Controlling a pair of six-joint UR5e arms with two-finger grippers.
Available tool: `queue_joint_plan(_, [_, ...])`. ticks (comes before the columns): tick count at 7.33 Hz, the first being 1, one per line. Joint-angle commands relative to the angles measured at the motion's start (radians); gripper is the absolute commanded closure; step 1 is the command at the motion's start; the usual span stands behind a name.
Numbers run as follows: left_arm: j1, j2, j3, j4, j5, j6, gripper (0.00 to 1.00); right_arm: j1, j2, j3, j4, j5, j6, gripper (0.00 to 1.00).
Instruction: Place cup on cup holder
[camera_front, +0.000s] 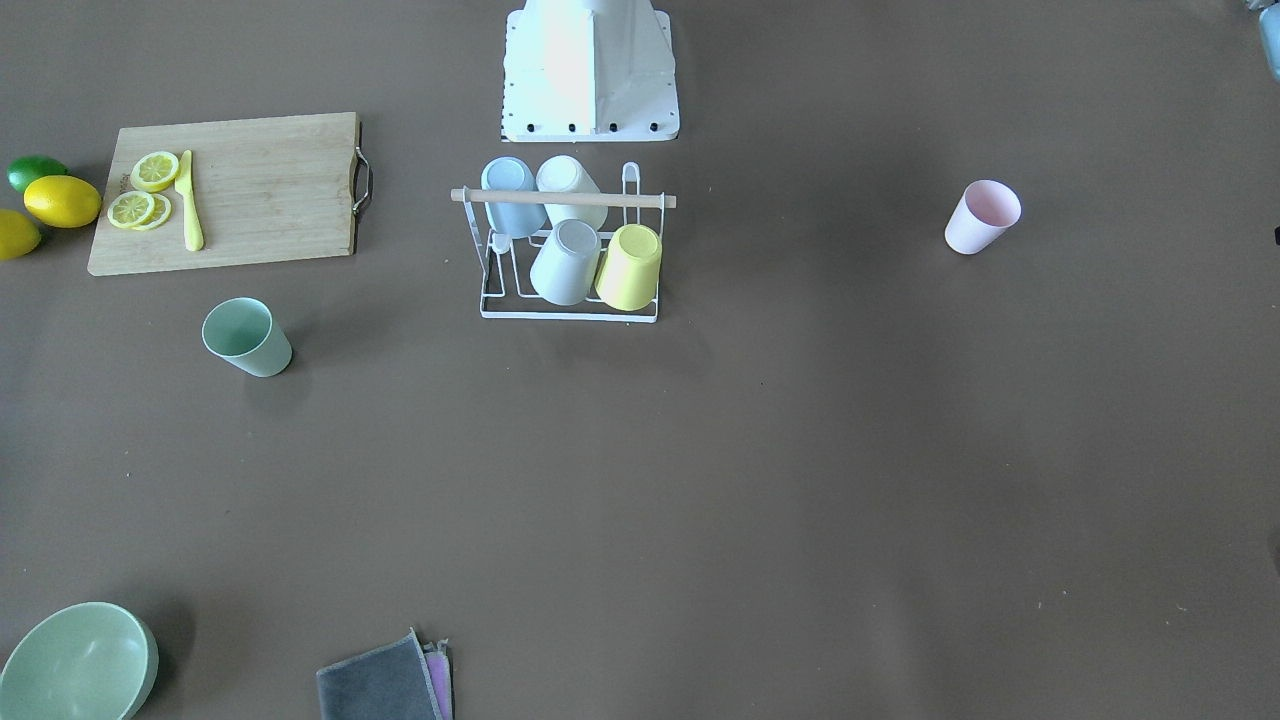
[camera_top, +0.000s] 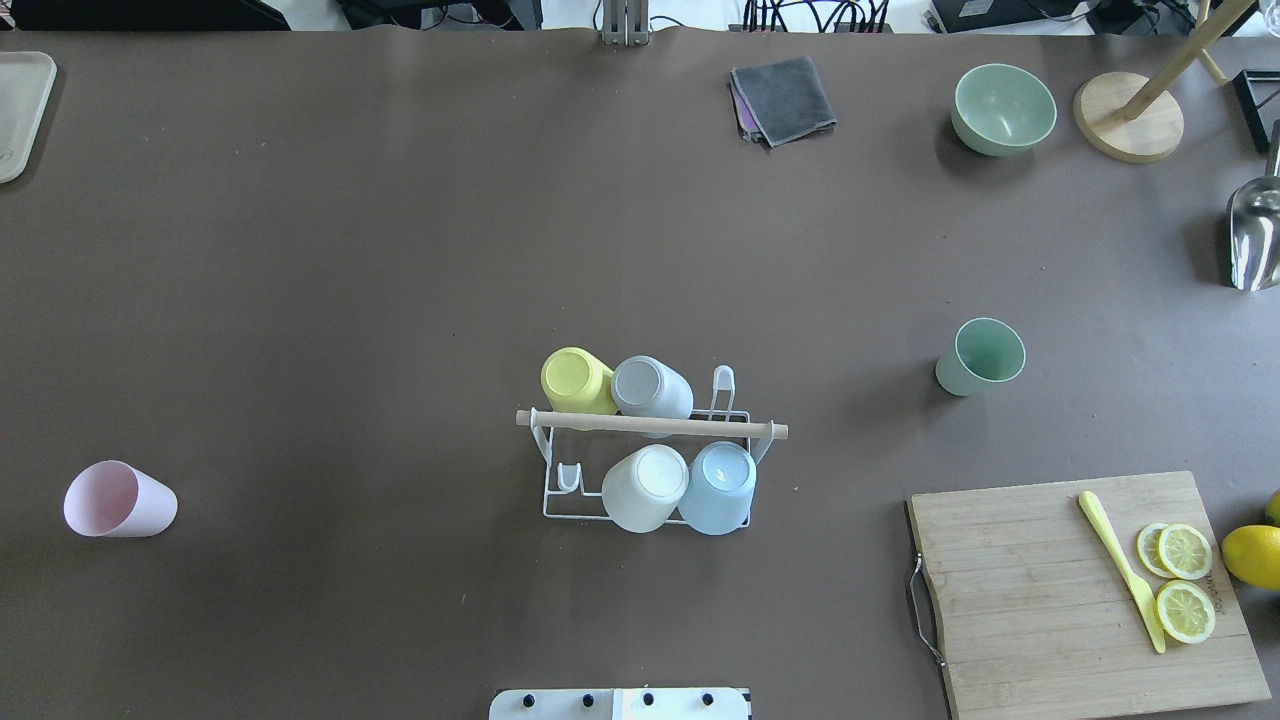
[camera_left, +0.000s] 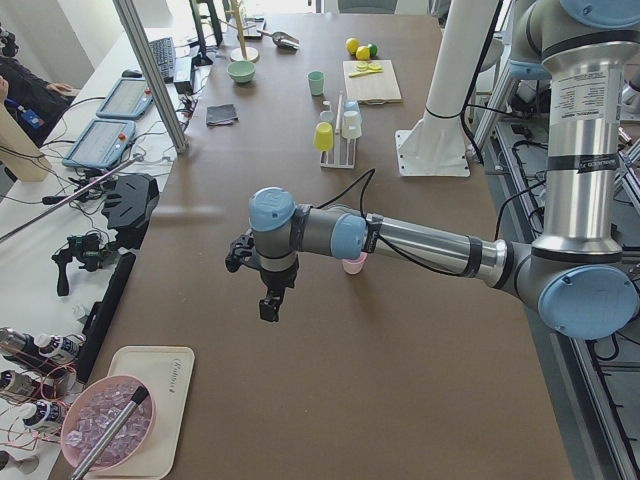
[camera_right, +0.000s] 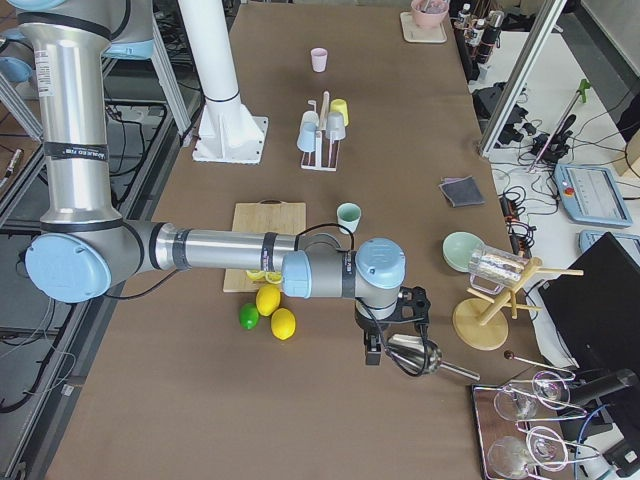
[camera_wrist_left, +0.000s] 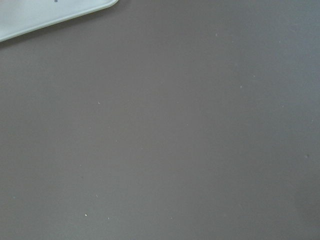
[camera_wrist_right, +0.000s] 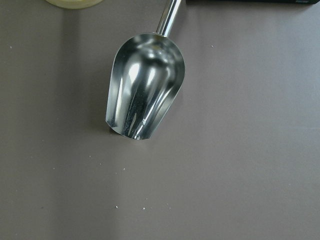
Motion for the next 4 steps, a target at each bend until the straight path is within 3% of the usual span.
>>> queue_joint_plan(1, [0.090,-0.028,-0.047,0.030,0.068,0.034,0.02,0.001,0.000,0.000,0.000,0.000,0.000,0.00])
queue_joint_plan(4, [0.229,-0.111,-0.128,0.200,0.174,0.039,0.02,-0.001,0.000,-0.002,0.000,0.000,0.000,0.00])
